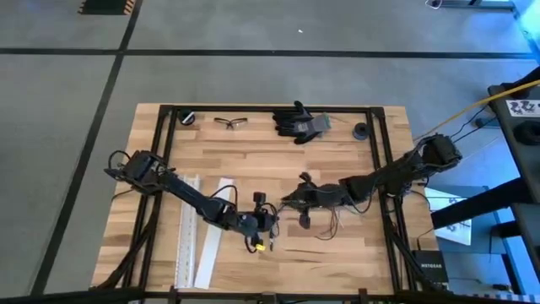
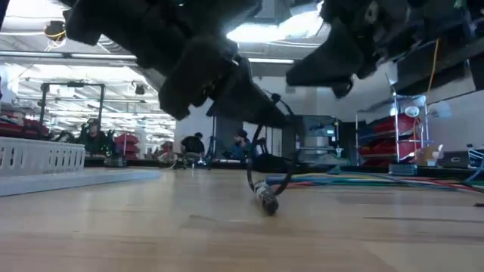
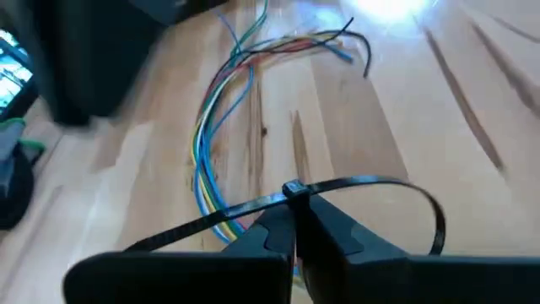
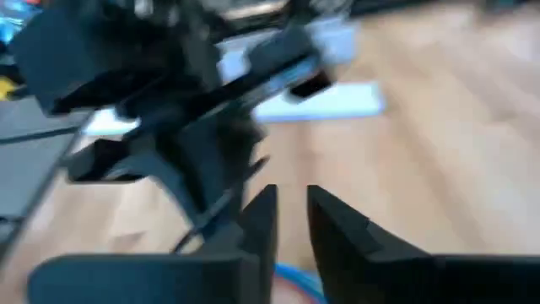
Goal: Ziptie cables
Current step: Wrap the black zip tie around the cable wires to form a loop
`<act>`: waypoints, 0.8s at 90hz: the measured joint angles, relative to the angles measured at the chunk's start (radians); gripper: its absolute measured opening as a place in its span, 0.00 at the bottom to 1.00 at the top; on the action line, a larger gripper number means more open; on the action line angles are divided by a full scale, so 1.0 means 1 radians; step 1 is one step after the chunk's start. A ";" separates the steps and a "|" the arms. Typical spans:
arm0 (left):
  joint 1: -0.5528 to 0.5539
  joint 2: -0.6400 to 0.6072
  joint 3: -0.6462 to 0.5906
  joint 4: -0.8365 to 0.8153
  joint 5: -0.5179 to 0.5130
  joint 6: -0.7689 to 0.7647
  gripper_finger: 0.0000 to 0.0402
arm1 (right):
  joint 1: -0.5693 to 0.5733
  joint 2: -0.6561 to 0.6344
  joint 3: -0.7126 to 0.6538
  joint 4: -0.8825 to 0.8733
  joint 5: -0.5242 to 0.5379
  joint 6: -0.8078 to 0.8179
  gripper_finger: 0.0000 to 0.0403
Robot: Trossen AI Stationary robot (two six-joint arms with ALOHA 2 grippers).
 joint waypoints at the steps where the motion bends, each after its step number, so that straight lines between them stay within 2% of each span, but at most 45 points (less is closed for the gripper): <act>1: 0.000 0.000 0.000 0.001 0.000 0.000 0.00 | -0.001 0.005 0.000 0.007 -0.011 0.003 0.21; 17: -0.001 -0.001 0.001 0.016 0.000 -0.004 0.00 | 0.001 0.081 0.002 0.099 -0.098 0.024 0.39; 31: -0.002 -0.001 0.001 0.038 0.000 -0.004 0.00 | 0.000 0.123 0.001 0.215 -0.137 0.019 0.43; 49: -0.003 -0.002 0.001 0.039 0.000 -0.002 0.00 | -0.021 0.139 0.001 0.244 -0.184 0.011 0.39; 72: -0.003 -0.002 0.001 0.048 0.000 -0.001 0.00 | -0.026 0.139 0.001 0.270 -0.190 -0.008 0.25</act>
